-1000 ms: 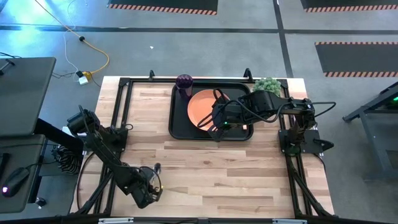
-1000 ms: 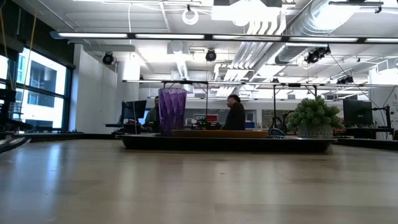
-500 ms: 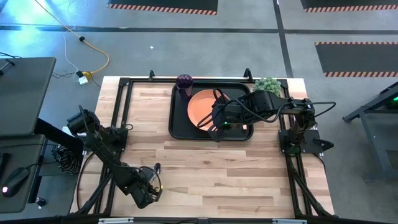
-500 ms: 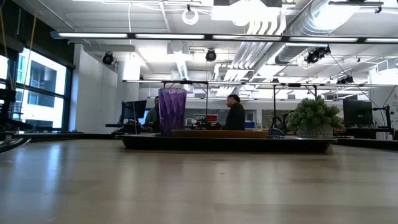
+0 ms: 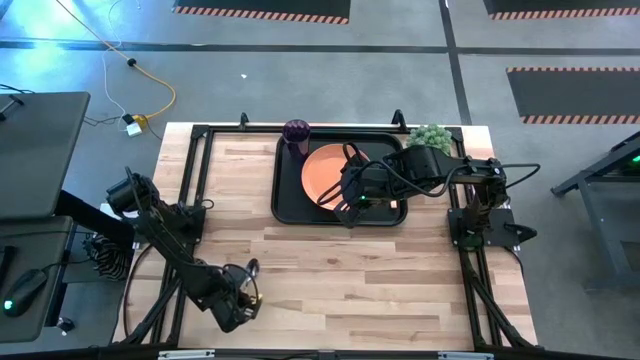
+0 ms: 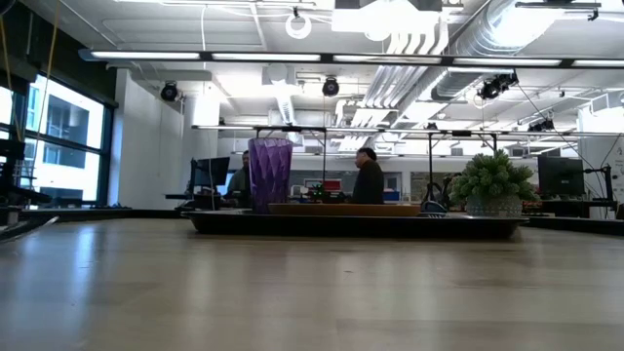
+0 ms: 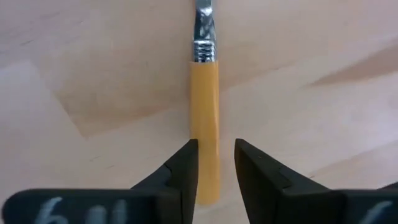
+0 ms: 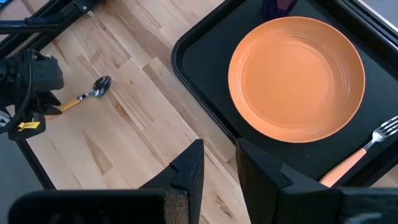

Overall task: Pick and place plate/cup/fork/spoon on tray
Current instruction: Put the yellow spoon on the black tray

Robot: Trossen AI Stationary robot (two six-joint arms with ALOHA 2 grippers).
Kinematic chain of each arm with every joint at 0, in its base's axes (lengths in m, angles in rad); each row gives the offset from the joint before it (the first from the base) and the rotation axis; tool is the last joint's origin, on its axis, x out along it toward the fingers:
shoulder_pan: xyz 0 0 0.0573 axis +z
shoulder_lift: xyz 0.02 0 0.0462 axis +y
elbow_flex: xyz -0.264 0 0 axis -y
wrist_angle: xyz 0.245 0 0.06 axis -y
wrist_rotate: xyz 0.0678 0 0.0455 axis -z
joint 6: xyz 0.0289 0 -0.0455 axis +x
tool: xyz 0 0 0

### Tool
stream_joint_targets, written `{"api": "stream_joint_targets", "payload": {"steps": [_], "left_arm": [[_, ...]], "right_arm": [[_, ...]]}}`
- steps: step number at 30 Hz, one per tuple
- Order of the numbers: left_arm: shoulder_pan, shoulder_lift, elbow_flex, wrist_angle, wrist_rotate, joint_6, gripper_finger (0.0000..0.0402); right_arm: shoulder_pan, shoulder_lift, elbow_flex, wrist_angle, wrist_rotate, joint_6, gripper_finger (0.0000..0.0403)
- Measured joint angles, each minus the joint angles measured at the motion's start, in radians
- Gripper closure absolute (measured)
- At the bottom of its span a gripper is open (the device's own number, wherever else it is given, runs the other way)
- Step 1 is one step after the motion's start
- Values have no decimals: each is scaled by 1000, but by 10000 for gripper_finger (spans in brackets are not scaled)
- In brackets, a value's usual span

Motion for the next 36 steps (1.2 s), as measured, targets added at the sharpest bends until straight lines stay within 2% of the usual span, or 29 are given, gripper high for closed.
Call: {"api": "stream_joint_targets", "payload": {"steps": [13, 28, 32, 36], "left_arm": [[39, 13, 1, -60, -15, -11, 300], [46, 65, 8, -57, 6, -10, 300], [46, 77, 8, -71, 7, 17, 314], [46, 78, 8, -89, 6, 31, 352]], "right_arm": [[0, 0, 0, 0, 0, -4, 318], [0, 0, 0, 2, 0, -26, 318], [-2, 0, 0, 3, 0, -26, 318], [-2, 0, 0, 3, 0, -26, 318]]}}
